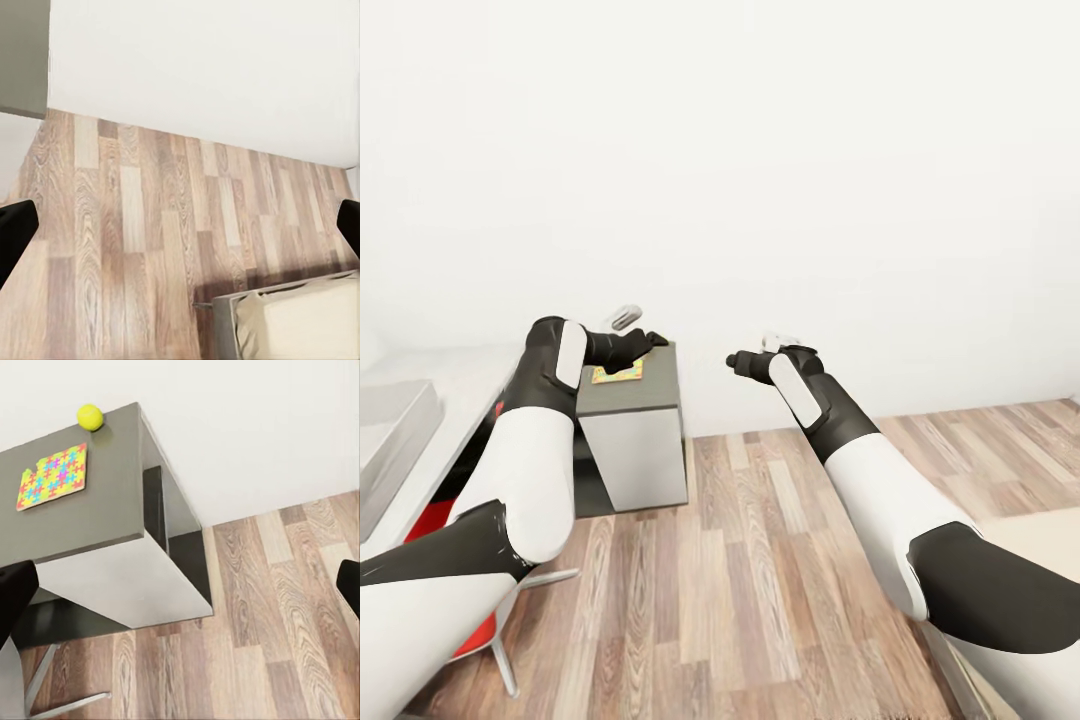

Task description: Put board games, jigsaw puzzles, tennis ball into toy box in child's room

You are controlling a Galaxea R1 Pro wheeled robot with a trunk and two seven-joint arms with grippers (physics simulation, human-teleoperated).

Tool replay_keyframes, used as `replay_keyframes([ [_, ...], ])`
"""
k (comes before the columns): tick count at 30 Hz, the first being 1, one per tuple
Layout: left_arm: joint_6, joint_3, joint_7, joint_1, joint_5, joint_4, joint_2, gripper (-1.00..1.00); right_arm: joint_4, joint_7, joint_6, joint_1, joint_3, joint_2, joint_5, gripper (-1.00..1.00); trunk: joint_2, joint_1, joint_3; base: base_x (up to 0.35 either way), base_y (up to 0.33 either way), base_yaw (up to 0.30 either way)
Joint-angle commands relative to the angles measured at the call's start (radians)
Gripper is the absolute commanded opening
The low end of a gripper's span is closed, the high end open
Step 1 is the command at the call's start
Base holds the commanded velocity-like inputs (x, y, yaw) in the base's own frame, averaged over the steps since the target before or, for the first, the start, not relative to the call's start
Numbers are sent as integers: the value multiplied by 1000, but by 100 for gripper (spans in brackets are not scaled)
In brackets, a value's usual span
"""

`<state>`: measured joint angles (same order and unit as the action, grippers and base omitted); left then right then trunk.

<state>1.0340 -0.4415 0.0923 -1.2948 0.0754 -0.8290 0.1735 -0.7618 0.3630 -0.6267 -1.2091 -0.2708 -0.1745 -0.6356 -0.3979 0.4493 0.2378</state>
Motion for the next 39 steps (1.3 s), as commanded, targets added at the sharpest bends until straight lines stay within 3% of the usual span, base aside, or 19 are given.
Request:
replay_keyframes([
  [1,5,-5,1,0,2,-1,1,100,-1,10,-1,-1,-2,0,-10,100,-2,1,1,0,0,-241],
  [9,5,-5,1,27,0,-1,1,100,-1,12,-1,0,-3,0,-10,100,-2,1,0,0,0,-92],
  [10,4,-5,0,54,-1,0,-7,100,-1,13,0,2,-4,0,-10,100,-2,1,0,0,0,-4],
  [14,3,-5,-1,72,-2,4,-12,100,-1,13,1,3,-5,0,-10,100,-2,1,0,0,0,-2],
  [30,2,-5,-5,118,-12,10,-14,100,-1,14,0,5,-5,0,0,100,-2,1,0,0,0,0],
  [39,1,-1,-6,156,-22,15,-13,100,-1,14,5,105,-3,0,0,100,-2,1,0,0,0,0],
])
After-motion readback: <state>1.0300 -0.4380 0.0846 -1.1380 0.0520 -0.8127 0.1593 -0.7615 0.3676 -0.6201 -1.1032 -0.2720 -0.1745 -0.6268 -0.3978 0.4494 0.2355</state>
